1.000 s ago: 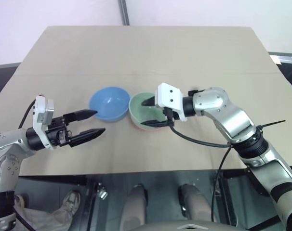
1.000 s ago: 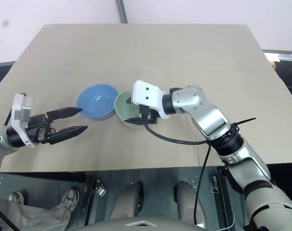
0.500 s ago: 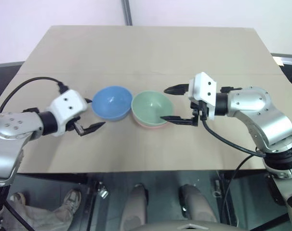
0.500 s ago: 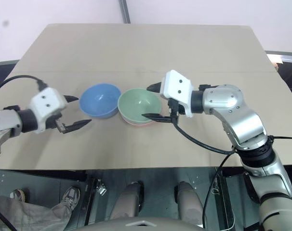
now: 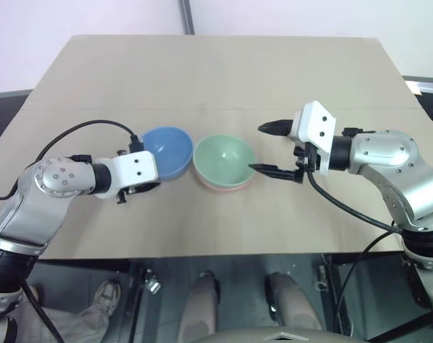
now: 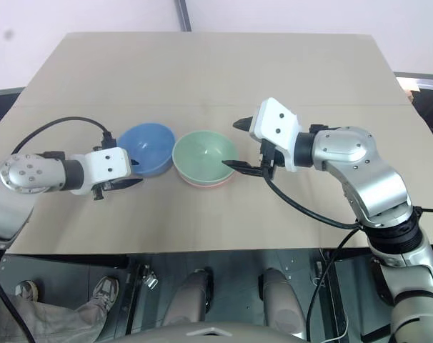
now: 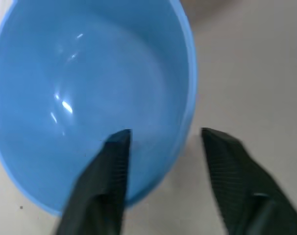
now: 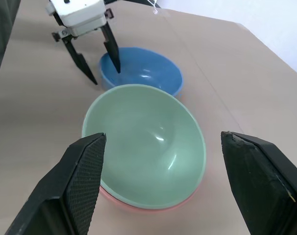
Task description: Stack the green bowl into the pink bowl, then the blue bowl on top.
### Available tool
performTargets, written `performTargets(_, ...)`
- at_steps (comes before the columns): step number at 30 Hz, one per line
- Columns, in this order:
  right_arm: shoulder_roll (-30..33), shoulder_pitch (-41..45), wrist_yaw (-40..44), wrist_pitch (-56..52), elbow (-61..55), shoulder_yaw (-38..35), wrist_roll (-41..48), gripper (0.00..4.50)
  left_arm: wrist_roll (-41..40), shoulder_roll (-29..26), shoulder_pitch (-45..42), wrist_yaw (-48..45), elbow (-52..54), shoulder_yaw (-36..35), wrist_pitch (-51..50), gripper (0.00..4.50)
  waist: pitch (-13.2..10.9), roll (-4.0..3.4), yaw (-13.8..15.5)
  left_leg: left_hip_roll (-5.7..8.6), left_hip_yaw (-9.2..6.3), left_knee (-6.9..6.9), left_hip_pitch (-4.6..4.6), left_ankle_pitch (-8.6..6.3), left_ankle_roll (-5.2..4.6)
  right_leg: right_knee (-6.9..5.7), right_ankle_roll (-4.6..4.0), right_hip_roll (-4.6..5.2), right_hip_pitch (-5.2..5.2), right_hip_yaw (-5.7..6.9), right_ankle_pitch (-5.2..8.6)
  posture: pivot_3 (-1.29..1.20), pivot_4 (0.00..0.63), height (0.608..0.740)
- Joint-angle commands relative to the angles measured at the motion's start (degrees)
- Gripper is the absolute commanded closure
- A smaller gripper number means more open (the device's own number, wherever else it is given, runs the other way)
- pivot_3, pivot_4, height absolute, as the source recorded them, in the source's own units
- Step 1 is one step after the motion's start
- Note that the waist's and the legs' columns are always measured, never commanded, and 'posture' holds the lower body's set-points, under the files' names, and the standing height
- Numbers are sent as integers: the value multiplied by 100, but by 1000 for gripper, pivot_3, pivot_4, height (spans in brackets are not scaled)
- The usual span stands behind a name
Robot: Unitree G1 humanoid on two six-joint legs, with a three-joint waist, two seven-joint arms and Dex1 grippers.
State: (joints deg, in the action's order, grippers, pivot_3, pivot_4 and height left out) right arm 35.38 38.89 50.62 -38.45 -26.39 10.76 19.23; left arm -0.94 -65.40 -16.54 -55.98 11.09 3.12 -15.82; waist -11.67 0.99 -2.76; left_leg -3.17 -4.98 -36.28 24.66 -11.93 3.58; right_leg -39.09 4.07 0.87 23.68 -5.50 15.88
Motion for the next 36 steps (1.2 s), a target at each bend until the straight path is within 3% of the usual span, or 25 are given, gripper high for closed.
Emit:
performTargets(1, 60, 10, -86, 64, -217, -177, 30, 404, 176, -11, -172, 80, -79, -139, 82, 3123, 0, 0, 8, 0, -1, -2, 0, 0, 0, -2, 0, -1, 0, 0, 0, 0, 150, 740)
performTargets(10, 82, 90, -73, 273, 17, -178, -20, 404, -68, 132, -1125, -86, -182, -352, -119, 3123, 0, 1, 50, 1, -6, -13, 2, 0, 0, -16, 0, -2, 0, 6, 0, 0, 150, 740)
performTargets(18, 218, 21, -157, 222, -34, -291, -63, 404, -518, 642, -2236, -523, 143, -45, -224, 3123, 0, 1, 21, 5, -11, -19, 0, 1, 0, -35, 0, -1, -1, 6, 0, 0, 150, 740)
performTargets(22, 312, -104, -271, 140, -185, -379, -51, 404, -398, 685, -2319, -691, -194, 132, -123, 3123, 1, 1, 10, 6, -11, -24, -5, 1, 0, -49, 0, -2, -1, 5, 1, 0, 150, 740)
performTargets(26, 404, -272, -355, 35, -395, -514, 9, 404, -227, 575, -1965, -650, -227, 142, -107, 1896, 0, 1, 2, 5, -12, -28, -8, 1, 0, -62, 0, -3, 1, 4, 1, 0, 150, 740)
performTargets(30, 457, -316, -385, 5, -448, -552, 29, 404, -46, 588, -1803, -527, -26, 134, -161, 61, 0, 1, 21, 5, -12, -39, -5, 1, 0, -66, 0, -2, 1, 4, 1, 0, 150, 740)
performTargets(36, 478, -265, -357, 48, -391, -510, 67, 404, 502, 416, -1346, -475, 170, 344, -310, 19, 1, 1, 26, 6, -12, -46, -5, 1, 0, -70, 0, -3, -1, 4, 1, 0, 150, 740)
